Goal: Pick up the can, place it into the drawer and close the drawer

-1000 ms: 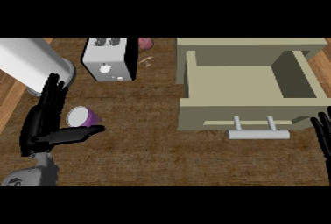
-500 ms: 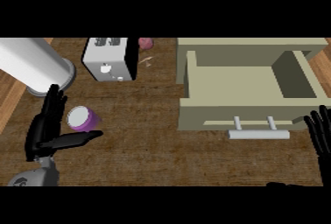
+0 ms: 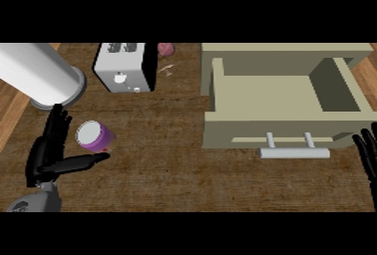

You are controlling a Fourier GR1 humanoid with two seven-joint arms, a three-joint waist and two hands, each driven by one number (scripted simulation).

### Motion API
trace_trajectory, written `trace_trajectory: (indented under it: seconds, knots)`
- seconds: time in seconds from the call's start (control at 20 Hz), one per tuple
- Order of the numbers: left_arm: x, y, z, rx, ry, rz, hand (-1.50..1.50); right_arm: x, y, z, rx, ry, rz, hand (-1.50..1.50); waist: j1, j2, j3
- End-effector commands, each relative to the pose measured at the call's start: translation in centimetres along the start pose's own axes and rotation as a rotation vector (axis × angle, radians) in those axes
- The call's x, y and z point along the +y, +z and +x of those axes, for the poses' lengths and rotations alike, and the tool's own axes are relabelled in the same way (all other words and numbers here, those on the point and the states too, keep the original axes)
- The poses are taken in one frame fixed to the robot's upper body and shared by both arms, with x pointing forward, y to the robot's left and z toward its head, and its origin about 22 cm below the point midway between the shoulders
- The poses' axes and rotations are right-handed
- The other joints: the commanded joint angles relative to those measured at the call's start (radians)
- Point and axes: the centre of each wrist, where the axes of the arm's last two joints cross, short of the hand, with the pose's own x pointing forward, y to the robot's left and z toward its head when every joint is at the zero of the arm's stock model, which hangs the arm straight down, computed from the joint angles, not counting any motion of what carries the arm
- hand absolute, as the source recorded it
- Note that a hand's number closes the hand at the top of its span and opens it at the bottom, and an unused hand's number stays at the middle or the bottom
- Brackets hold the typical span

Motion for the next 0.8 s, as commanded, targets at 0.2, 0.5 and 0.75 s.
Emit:
trace_trajectory:
  seconds: [0.2,0.5,0.75]
  knots:
    - [0.4,2.4,-4.4,0.027,0.01,-0.03,-1.5,1.4,-1.9,-0.1,-0.013,-0.003,-0.018,-1.5,0.003,0.0,0.0]
    - [2.3,0.1,-5.4,0.032,-0.004,0.027,-1.5,1.4,1.7,-0.3,-0.014,-0.005,-0.008,-1.5,-0.003,0.0,0.0]
    - [1.4,-0.5,-6.3,0.057,0.024,0.01,-1.5,0.0,1.7,-0.6,-0.007,0.007,-0.006,-1.5,-0.004,0.0,0.0]
